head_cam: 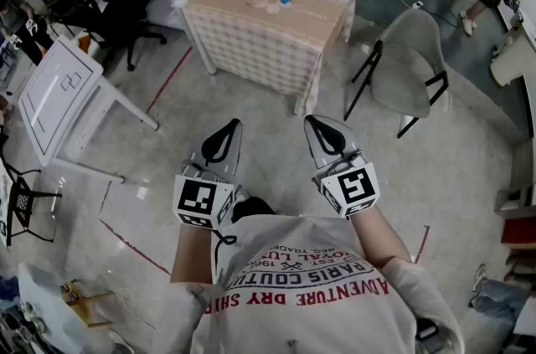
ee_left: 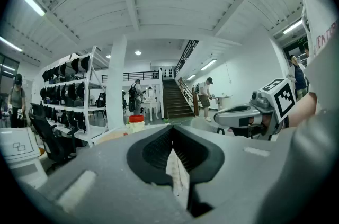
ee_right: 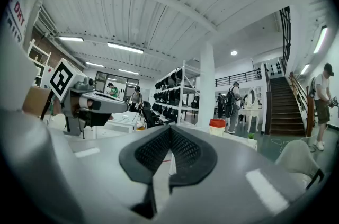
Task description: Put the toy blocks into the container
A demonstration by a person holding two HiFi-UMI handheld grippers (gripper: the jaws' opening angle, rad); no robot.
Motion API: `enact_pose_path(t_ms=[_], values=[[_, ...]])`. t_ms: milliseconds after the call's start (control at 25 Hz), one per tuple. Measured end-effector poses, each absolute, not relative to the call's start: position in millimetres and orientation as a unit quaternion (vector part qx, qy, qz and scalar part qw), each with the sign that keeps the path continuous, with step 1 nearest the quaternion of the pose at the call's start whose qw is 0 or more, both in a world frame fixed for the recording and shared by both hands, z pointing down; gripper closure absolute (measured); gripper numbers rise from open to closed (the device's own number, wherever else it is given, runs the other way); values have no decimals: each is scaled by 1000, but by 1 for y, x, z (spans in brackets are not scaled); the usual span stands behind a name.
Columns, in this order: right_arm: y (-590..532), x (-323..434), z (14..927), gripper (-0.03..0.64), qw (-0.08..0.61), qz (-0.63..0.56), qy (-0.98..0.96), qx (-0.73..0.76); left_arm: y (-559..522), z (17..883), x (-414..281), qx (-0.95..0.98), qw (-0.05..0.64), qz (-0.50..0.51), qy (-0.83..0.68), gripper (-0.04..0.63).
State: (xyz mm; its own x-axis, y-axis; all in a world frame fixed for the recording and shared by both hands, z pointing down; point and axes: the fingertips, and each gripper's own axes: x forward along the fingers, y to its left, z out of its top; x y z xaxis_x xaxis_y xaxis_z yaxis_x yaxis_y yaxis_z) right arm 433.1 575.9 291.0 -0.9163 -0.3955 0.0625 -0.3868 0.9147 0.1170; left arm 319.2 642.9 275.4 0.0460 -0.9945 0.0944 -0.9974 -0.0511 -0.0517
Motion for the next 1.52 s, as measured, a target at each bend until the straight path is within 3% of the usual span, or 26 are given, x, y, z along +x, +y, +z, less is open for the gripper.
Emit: enact_pose_path(t_ms=[640, 680, 720, 760, 1120, 1520], values=[[543, 427, 302, 617, 40, -24, -977, 210, 614, 286, 309, 714, 32, 51, -698, 584], [539, 426, 304, 617, 42, -20, -976, 211, 610, 288, 306, 713, 34, 53, -699, 499], [536, 424, 306, 617, 44, -17, -976, 211, 606, 290, 303, 712, 36, 55, -699, 368], [533, 421, 308, 617, 46, -15, -976, 210, 602, 291, 300, 712, 38, 58, -699, 296], [489, 365, 322, 617, 71, -20, -974, 213, 559, 309, 245, 719, 50, 60, -691, 288], [403, 212, 326, 617, 82, -25, -970, 228, 460, 315, 88, 735, 60, 51, -673, 290]])
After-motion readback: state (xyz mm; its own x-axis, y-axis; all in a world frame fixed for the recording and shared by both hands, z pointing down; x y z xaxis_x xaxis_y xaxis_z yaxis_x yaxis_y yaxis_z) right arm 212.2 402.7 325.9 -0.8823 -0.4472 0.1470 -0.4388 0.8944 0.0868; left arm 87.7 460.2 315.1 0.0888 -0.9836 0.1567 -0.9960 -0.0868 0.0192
